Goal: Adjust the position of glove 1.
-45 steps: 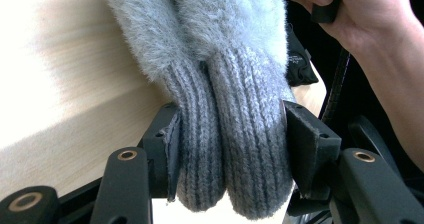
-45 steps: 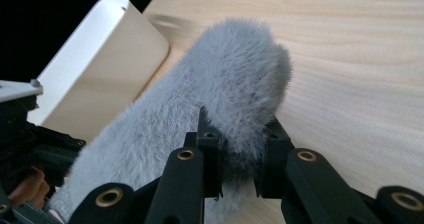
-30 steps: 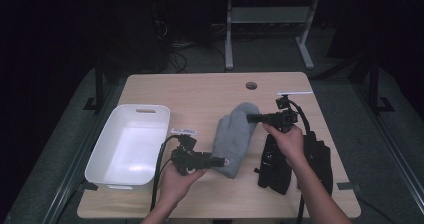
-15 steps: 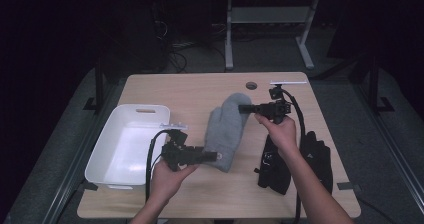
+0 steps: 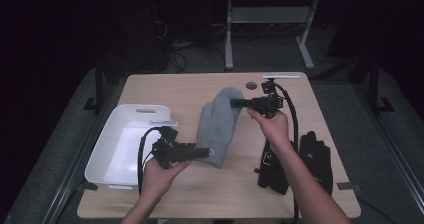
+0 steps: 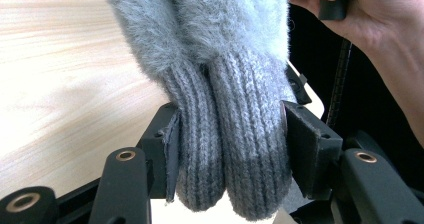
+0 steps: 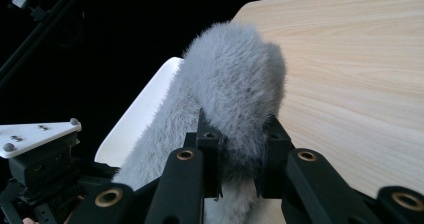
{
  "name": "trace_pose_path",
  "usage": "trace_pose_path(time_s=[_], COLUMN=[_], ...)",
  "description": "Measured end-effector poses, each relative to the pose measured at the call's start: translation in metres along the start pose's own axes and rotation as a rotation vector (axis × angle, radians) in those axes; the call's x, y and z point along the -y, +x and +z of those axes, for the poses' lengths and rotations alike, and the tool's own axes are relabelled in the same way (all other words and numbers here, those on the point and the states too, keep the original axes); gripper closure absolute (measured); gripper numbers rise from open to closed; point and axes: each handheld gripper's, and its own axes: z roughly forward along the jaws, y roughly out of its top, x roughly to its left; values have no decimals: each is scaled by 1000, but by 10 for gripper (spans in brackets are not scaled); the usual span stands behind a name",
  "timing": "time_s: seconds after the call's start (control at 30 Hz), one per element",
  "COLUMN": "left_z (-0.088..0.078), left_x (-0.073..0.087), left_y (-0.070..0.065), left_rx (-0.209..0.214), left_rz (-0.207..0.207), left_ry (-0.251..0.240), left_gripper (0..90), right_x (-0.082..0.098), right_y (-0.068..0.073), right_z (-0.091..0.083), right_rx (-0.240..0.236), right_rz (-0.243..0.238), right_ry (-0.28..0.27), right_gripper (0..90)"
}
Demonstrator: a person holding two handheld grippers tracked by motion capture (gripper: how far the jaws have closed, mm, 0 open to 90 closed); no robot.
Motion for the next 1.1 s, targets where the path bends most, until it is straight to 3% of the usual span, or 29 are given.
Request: trace_pose_path(time_s=[0.27, 0.43, 1.1], left_z=[-14, -23, -59], left_x=[-2, -4, -4], left_y=[2, 1, 13], left_rx=[-4, -14, -17], left_rz=[-7, 9, -21], left_ry=[-16, -28, -62], left_gripper=[453, 450, 451], right_x=[-5, -10, -28], right_y=[8, 15, 43], right_z=[8, 11, 41], right_rx=[-10, -5, -28], right_rz=[-3, -18, -59], right_ry=[5, 8, 43], right_gripper=[764, 760, 760])
